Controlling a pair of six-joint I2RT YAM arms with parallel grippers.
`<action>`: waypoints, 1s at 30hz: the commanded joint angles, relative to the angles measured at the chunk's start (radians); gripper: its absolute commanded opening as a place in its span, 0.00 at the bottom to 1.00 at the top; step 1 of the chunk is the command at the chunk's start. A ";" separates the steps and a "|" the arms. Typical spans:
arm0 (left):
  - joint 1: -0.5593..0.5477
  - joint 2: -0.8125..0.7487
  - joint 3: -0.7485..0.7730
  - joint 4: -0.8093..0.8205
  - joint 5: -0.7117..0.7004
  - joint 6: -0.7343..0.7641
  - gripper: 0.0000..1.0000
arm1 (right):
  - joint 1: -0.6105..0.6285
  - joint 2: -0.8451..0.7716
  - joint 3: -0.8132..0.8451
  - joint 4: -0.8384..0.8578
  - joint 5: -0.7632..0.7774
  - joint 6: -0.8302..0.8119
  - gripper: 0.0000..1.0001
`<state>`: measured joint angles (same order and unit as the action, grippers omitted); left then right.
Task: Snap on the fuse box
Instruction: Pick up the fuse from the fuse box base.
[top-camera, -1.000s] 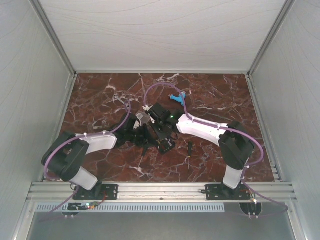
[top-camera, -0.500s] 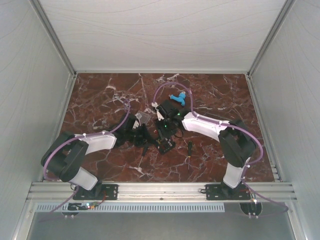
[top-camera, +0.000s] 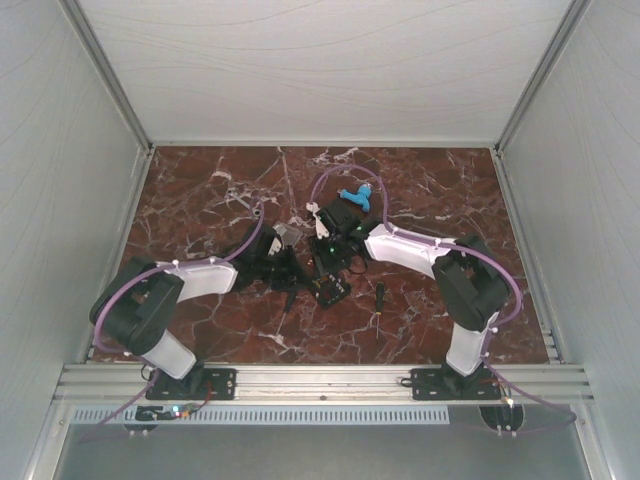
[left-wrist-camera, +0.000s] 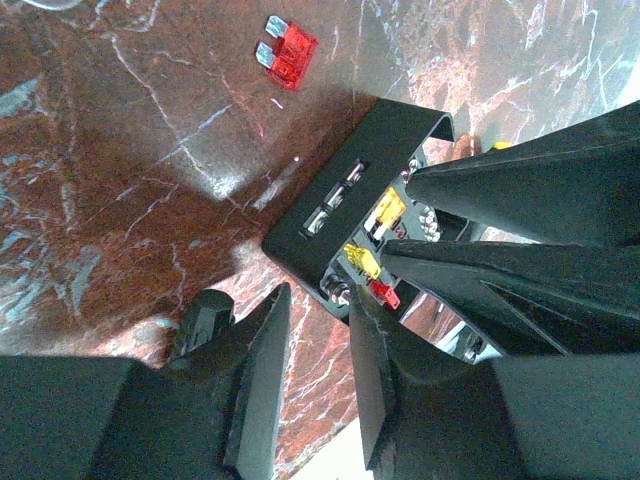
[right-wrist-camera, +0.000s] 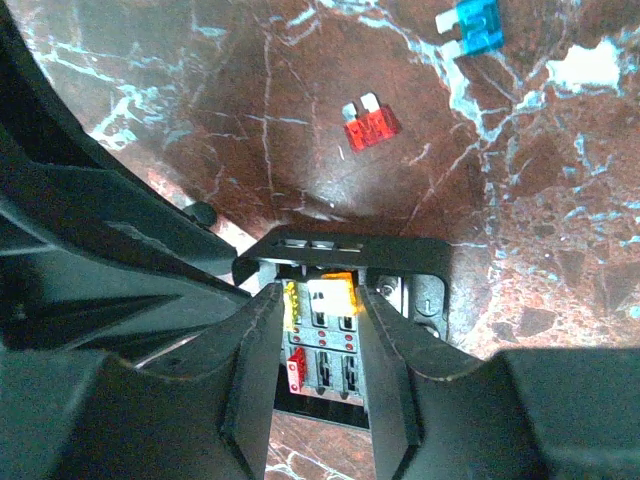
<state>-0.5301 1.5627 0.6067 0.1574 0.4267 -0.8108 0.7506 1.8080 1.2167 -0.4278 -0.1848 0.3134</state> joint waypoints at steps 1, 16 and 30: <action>0.004 0.021 0.038 0.029 0.016 0.012 0.30 | 0.001 0.021 -0.018 0.023 -0.010 0.025 0.33; -0.003 0.042 0.025 0.056 0.027 -0.005 0.28 | -0.011 -0.024 -0.074 0.105 -0.217 0.104 0.29; -0.004 0.047 0.024 0.060 0.029 -0.009 0.27 | -0.016 -0.057 -0.093 0.132 -0.235 0.124 0.11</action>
<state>-0.5312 1.6001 0.6067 0.1768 0.4431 -0.8158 0.7292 1.7939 1.1362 -0.3336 -0.3798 0.4160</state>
